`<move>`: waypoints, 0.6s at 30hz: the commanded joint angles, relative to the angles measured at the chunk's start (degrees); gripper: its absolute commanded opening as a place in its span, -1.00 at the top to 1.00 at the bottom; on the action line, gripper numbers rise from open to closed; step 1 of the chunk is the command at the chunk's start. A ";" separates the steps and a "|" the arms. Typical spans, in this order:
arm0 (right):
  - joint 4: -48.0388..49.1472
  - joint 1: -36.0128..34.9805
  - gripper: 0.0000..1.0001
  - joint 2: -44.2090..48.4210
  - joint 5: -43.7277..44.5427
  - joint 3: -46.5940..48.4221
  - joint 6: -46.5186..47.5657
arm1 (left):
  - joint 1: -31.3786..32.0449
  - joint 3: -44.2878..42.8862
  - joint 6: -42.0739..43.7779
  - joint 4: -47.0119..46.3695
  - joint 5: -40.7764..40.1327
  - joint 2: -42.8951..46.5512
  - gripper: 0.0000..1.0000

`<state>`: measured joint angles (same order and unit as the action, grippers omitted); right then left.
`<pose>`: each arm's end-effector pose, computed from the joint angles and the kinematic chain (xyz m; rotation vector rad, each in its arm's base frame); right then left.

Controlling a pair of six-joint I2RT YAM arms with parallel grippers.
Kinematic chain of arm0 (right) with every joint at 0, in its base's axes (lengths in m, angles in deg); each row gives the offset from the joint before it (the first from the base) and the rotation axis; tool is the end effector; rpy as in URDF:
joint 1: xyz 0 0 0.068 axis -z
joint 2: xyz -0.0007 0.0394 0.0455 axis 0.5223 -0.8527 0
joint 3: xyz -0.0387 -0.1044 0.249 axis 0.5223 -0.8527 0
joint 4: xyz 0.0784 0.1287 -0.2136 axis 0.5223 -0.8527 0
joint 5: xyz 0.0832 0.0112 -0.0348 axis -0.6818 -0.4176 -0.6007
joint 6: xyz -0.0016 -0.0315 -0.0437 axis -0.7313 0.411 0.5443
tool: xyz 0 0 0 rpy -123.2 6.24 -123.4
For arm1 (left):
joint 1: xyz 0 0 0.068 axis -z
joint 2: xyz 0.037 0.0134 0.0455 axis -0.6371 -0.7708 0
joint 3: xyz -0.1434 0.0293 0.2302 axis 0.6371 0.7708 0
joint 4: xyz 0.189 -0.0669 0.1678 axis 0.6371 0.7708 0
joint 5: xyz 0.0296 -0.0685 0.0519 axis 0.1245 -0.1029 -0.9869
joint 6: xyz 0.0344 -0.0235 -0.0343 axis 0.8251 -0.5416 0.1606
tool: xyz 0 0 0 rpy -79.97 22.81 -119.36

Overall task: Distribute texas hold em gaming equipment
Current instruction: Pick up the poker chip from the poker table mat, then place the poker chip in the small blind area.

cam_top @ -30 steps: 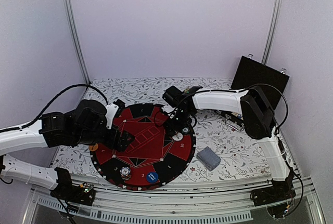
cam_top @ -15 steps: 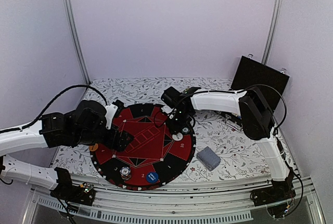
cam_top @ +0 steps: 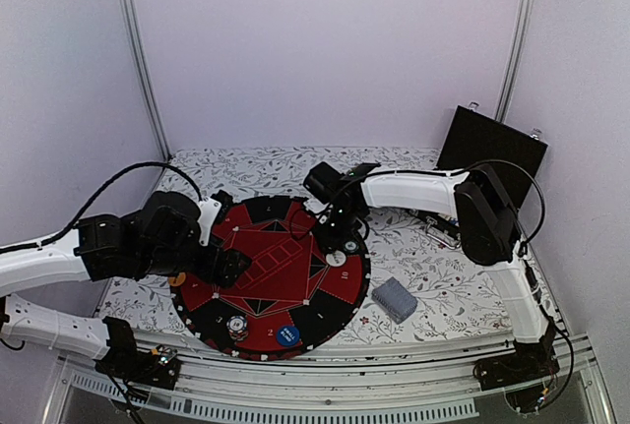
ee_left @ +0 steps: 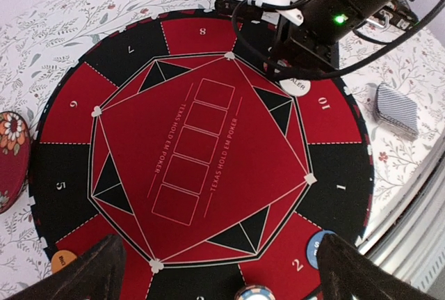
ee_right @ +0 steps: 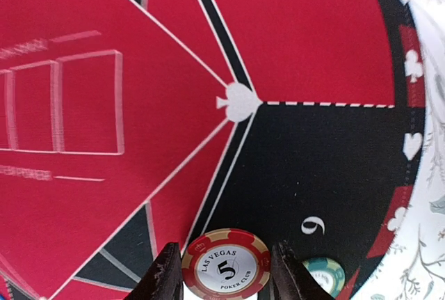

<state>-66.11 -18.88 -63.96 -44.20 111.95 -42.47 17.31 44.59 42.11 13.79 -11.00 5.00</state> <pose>0.3132 0.3755 0.1545 -1.0964 2.6016 0.1509 0.1185 -0.1624 0.2657 0.5193 2.2674 -0.3683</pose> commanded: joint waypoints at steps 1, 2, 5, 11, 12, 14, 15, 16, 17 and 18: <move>2.35 -0.89 0.35 6.93 -1.89 -0.71 -0.91 | -1.28 0.54 0.26 -0.02 -0.87 1.46 -0.97; 2.78 -1.11 0.35 7.92 -2.22 -1.29 -0.91 | -1.28 0.54 0.28 -0.02 -1.01 1.59 -0.97; 4.58 -2.43 0.36 11.23 -3.49 -4.61 -0.53 | -1.63 0.50 0.01 0.17 -1.78 2.10 -0.97; 13.31 -10.22 0.36 19.92 -8.96 -18.63 3.24 | -3.89 0.37 -2.70 2.15 -4.27 3.17 -0.97; 14.79 -11.82 0.36 21.25 -9.21 -21.16 3.53 | -4.30 0.51 -2.86 2.27 -4.08 3.24 -0.97; 16.51 -14.82 0.36 23.17 -9.86 -24.96 5.63 | -5.18 0.73 -2.87 2.28 -3.62 3.14 -0.97; 17.06 -15.86 0.36 23.88 -10.41 -26.53 5.89 | -5.36 0.74 -2.79 2.31 -3.35 2.95 -0.97; 17.44 -17.07 0.36 24.38 -10.68 -27.84 6.00 | -5.57 0.68 -2.73 2.28 -3.13 2.84 -0.97; 17.48 -18.35 0.36 24.74 -10.78 -28.73 6.36 | -5.63 0.59 -2.67 2.27 -3.02 2.69 -0.97; 17.57 -19.41 0.36 24.57 -10.88 -29.43 6.86 | -5.72 0.51 -2.63 2.27 -3.09 2.63 -0.97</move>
<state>-51.95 -35.03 -41.91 -52.57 85.90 -38.34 12.80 44.59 40.06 15.32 -13.84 7.61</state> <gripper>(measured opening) 0.392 0.984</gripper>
